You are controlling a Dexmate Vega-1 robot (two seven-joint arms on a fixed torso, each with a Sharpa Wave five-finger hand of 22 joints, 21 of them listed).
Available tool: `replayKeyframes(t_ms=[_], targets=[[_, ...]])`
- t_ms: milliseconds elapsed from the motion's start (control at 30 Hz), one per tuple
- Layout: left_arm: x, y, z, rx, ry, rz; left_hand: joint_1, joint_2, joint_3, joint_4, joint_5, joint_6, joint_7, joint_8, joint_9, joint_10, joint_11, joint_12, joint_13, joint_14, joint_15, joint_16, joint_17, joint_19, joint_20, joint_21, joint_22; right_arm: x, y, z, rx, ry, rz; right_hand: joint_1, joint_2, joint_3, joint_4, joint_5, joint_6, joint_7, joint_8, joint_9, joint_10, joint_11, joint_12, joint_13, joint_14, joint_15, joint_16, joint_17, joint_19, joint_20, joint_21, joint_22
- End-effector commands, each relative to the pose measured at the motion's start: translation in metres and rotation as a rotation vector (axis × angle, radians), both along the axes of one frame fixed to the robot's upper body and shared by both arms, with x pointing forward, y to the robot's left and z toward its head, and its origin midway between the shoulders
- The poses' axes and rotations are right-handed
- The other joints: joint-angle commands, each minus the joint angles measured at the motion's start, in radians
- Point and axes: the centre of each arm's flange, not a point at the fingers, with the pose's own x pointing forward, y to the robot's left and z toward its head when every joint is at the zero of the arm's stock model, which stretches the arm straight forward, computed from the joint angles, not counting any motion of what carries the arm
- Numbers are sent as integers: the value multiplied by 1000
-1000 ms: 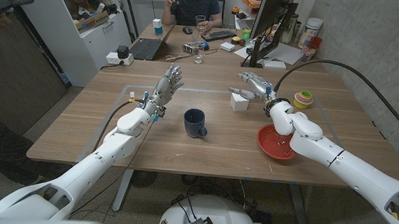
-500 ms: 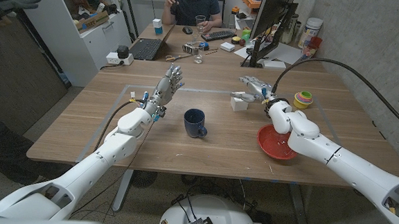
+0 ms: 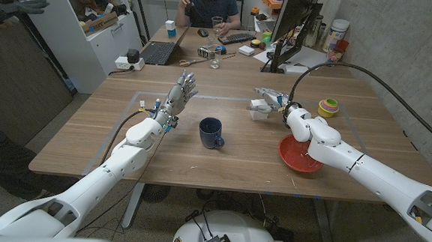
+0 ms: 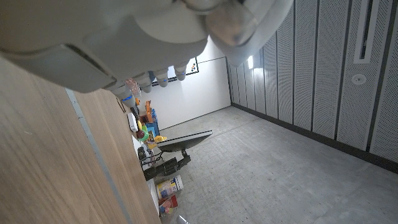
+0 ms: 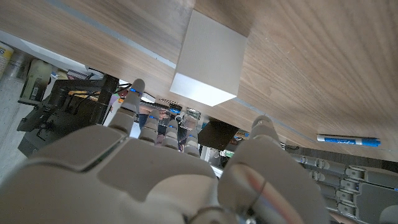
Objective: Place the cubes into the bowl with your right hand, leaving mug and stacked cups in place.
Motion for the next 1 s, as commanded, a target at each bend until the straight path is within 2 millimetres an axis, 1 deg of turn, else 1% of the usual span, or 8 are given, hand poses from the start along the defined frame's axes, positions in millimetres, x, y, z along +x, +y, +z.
replayKeyframes(t_ms=[33,200,367,467,600,833,967,1000], targets=[[5,3,-2,-4,6,-5,-2,16,-7,0,4,-187,-7,3,2,-179,5,6,3,-118,-4,7,4,-72,6,0,4,7,9,-3,-44,39,10,23,3,4,-9,10,-6,-13,4,5,-7,-7,8,4,16,-3,11,0,23,2,-4,4],[8,5,-4,-5,11,-3,-2,17,-9,0,5,-186,-7,4,2,-181,2,5,3,-119,-5,7,4,-73,6,-1,4,9,14,-2,-55,40,9,72,13,13,-30,16,-8,-52,15,5,-3,-18,13,4,41,-23,11,0,94,0,-2,3],[9,9,-4,-12,10,0,-2,18,-12,0,6,-186,-6,3,2,-181,0,4,3,-118,-4,7,4,-73,5,-2,4,11,16,1,-45,50,20,114,30,21,-40,15,11,-58,24,6,0,-29,16,4,66,-39,10,0,168,1,-2,2],[9,11,-3,-11,8,1,-2,18,-12,0,6,-186,-7,3,2,-178,7,6,3,-117,-5,8,4,-73,5,-2,4,13,21,1,-78,62,7,131,50,22,-35,8,64,-58,40,8,12,-42,20,3,96,-48,11,0,239,1,-3,2],[9,13,-3,-15,7,3,-2,18,-14,0,6,-186,-6,3,2,-186,-5,2,3,-116,-5,8,4,-73,5,-3,4,14,27,1,-104,59,-2,199,83,34,-49,-7,148,-60,51,12,48,-88,28,2,164,-83,12,0,381,-6,-7,0],[10,16,-5,-20,10,4,-2,19,-16,0,7,-185,-6,3,2,-181,4,4,3,-117,-6,7,4,-70,5,-3,4,15,30,2,-115,67,-1,263,87,33,-55,-14,197,-60,48,13,118,-99,44,2,235,-128,16,2,500,-87,-10,1],[11,16,-5,-19,9,2,-1,19,-18,0,8,-186,-6,2,2,-183,-5,4,3,-118,-6,7,4,-71,5,-4,4,17,30,4,-101,77,10,308,85,19,-51,-11,241,-60,46,14,190,-92,57,3,328,-182,26,7,627,-211,-2,3],[12,16,-5,-18,12,3,-1,20,-18,0,8,-185,-5,3,2,-180,6,5,3,-118,-5,7,4,-71,5,-4,4,17,30,4,-93,75,14,329,88,19,-50,-8,265,-60,48,15,220,-84,63,4,388,-221,36,9,667,-256,3,6]])
